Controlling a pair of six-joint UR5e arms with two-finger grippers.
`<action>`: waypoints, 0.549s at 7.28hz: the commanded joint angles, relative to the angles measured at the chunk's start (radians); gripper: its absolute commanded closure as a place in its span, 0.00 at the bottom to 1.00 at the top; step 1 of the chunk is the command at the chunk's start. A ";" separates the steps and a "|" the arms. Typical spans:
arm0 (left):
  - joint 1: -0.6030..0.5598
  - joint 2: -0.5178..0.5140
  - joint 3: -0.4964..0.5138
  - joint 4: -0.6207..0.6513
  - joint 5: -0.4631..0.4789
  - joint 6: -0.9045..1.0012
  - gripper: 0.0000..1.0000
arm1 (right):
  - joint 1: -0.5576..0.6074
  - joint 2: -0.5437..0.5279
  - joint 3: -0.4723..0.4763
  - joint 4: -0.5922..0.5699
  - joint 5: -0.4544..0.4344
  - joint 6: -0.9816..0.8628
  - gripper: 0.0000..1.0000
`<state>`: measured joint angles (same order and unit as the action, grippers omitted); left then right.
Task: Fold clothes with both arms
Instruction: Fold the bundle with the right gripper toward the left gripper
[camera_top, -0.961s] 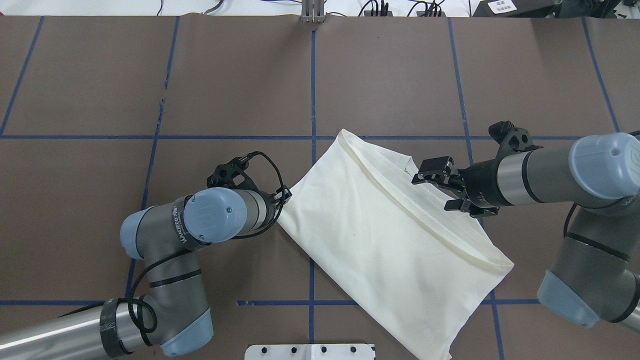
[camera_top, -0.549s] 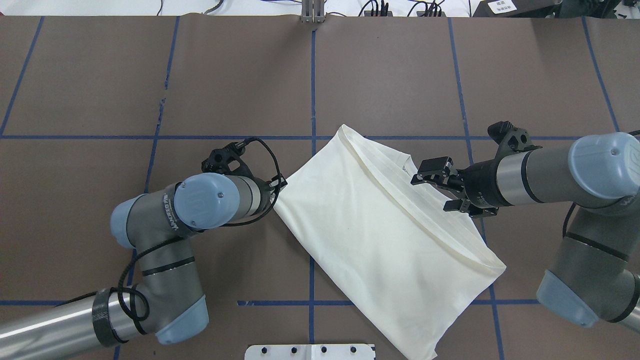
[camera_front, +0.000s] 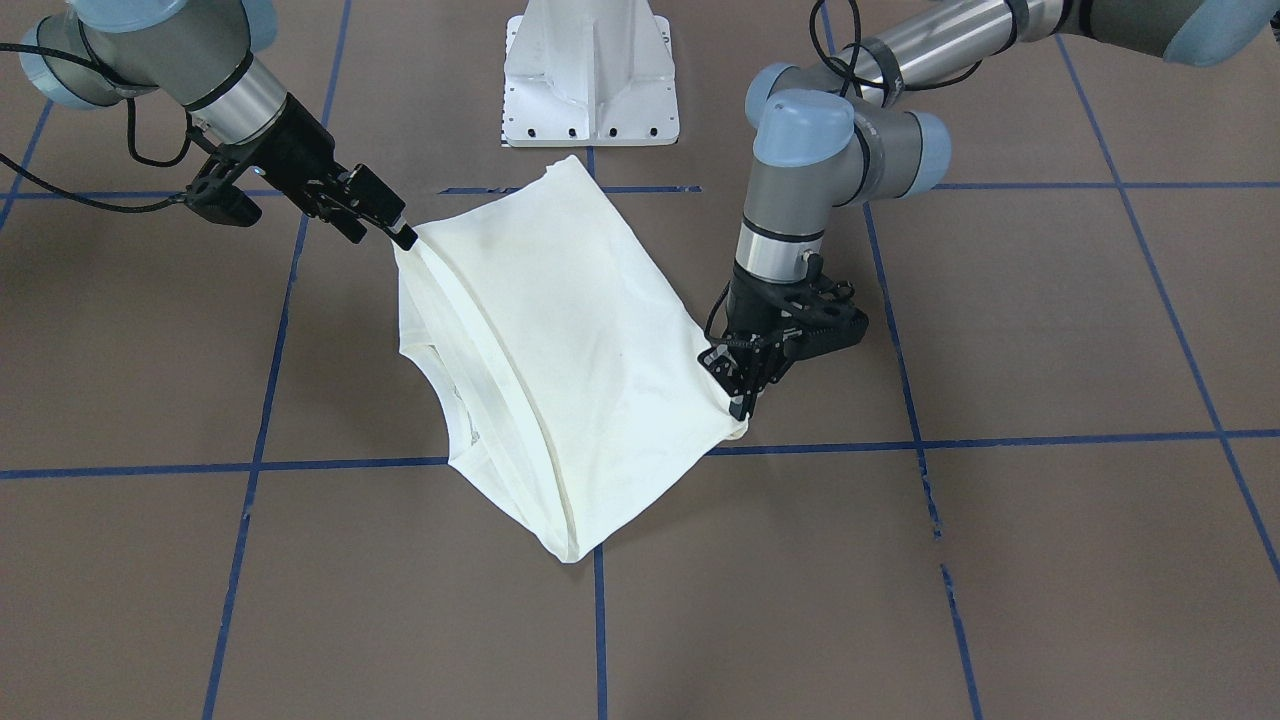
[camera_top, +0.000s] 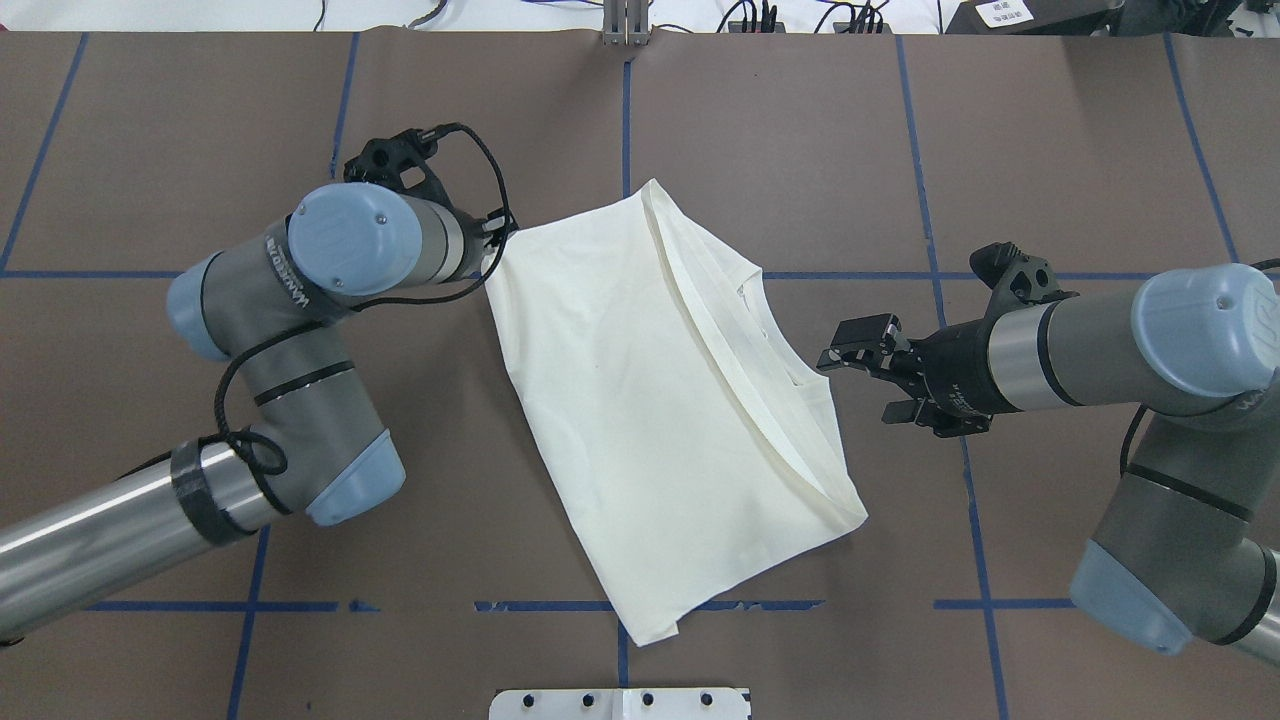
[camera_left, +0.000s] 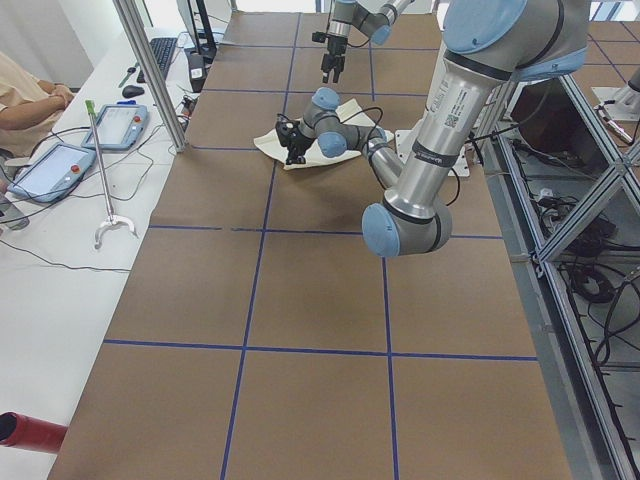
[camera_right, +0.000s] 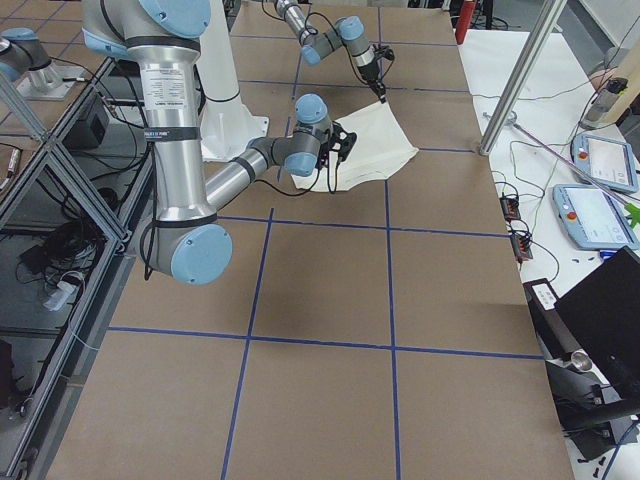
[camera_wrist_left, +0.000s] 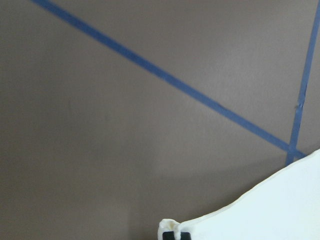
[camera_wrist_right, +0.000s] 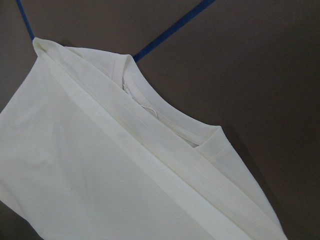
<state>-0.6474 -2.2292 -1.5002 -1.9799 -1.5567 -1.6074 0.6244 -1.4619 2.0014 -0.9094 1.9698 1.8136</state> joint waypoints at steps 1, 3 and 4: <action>-0.072 -0.223 0.429 -0.245 0.001 0.004 1.00 | -0.003 0.008 -0.001 0.000 0.000 0.001 0.00; -0.112 -0.303 0.566 -0.333 -0.003 0.056 0.62 | -0.006 0.047 -0.007 -0.002 -0.012 0.009 0.00; -0.118 -0.240 0.410 -0.327 -0.013 0.054 0.50 | -0.011 0.105 -0.051 -0.028 -0.014 0.007 0.00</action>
<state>-0.7524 -2.4994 -1.0030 -2.2937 -1.5609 -1.5646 0.6186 -1.4087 1.9859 -0.9167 1.9598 1.8198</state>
